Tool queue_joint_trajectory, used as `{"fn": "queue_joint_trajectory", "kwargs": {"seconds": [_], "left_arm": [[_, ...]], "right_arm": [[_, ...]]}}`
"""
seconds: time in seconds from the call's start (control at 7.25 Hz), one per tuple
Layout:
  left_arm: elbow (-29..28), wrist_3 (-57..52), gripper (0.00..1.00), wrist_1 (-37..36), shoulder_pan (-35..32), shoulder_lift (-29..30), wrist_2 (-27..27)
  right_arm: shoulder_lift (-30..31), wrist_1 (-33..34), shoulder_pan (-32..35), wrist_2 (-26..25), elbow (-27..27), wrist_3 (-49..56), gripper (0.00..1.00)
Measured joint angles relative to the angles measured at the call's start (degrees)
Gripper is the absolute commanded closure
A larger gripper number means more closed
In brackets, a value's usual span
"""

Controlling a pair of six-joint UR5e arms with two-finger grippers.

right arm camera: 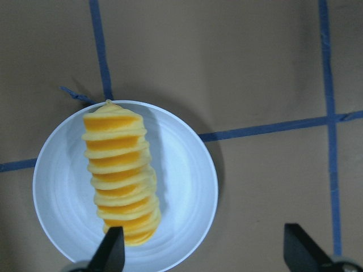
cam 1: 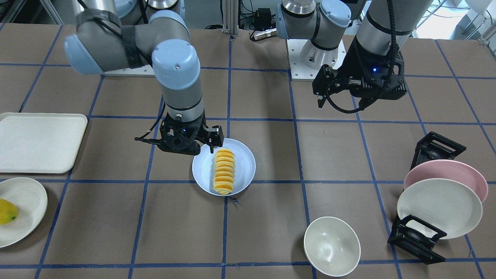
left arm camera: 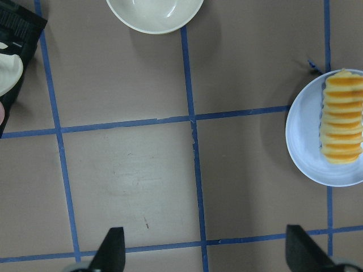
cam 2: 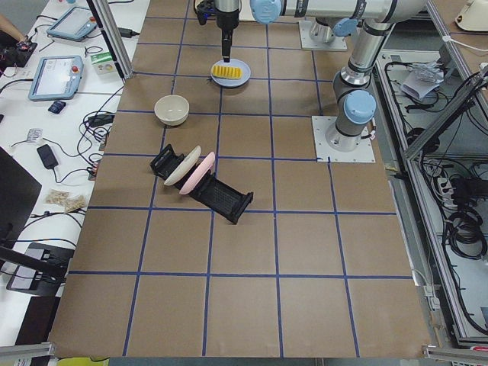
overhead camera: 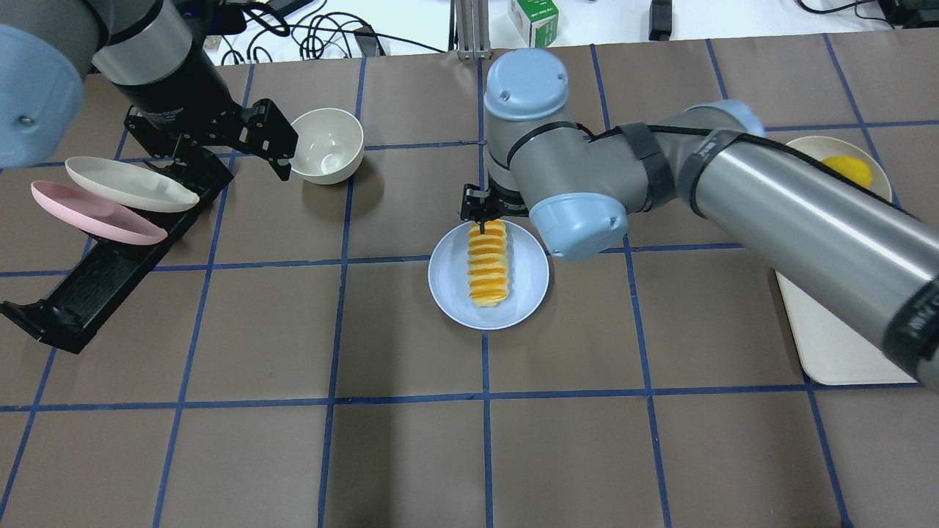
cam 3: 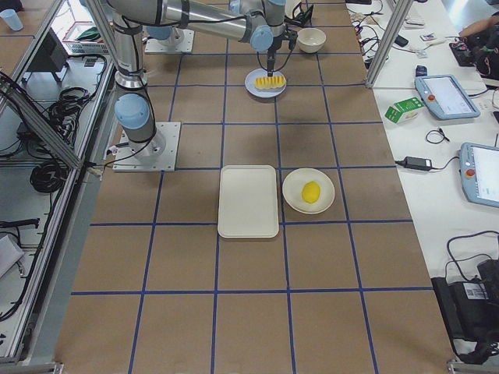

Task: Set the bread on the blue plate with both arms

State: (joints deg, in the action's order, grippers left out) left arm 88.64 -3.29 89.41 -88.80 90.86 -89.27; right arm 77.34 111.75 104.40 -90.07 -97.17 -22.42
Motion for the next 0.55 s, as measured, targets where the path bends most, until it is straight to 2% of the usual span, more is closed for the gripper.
{"fn": "queue_joint_trajectory", "kwargs": {"seconds": [0.28, 0.55], "left_arm": [[-0.1, 0.6, 0.0, 0.0, -0.1, -0.1, 0.0], [-0.7, 0.9, 0.0, 0.0, -0.1, 0.2, -0.1]], "right_arm": [[6.3, -5.4, -5.8, 0.2, 0.1, 3.7, 0.0], [9.9, -9.9, -11.2, 0.2, 0.5, 7.0, 0.0]]}}
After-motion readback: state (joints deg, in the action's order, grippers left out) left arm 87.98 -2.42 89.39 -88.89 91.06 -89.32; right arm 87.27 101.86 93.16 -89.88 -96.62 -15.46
